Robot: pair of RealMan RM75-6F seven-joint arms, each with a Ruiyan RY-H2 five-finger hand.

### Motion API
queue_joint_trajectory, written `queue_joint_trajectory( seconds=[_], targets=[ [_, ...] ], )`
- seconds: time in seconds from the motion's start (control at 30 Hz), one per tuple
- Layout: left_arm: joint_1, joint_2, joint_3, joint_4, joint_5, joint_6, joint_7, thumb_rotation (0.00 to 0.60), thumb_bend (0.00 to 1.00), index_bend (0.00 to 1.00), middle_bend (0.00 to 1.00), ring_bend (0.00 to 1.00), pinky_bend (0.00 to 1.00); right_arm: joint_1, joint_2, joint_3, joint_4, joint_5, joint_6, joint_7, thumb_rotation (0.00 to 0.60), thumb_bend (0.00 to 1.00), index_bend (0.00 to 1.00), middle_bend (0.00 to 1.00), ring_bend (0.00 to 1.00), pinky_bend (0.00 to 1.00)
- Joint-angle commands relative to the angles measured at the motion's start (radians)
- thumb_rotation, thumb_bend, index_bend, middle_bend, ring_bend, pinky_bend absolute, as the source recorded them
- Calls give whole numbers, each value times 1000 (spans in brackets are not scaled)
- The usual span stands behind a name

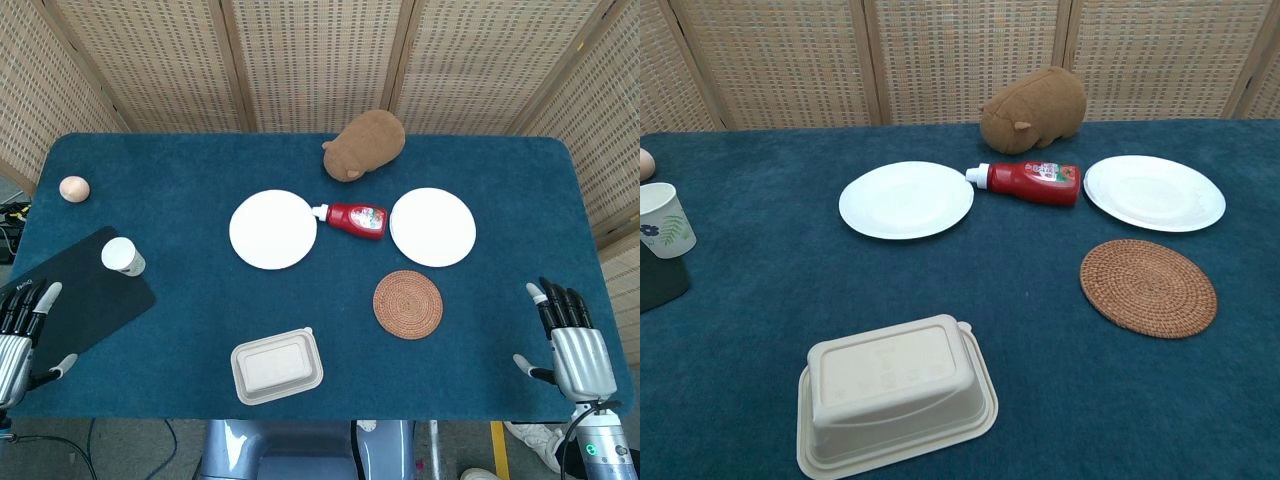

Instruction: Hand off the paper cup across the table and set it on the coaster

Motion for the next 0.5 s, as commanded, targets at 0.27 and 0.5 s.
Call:
queue_joint_trajectory(
  seconds=[0.27, 0.5],
  targets=[
    [-9, 1, -3, -6, -13, -24, 3, 600, 154, 0, 0, 0, 0, 1, 1, 2, 3, 3, -3, 7, 600, 18, 0, 0, 0, 0],
    [-81, 33, -40, 6, -56, -137, 7, 600, 154, 0, 0, 0, 0, 0, 2, 4, 4, 5, -1, 15, 600, 17, 0, 0, 0, 0]
  ],
)
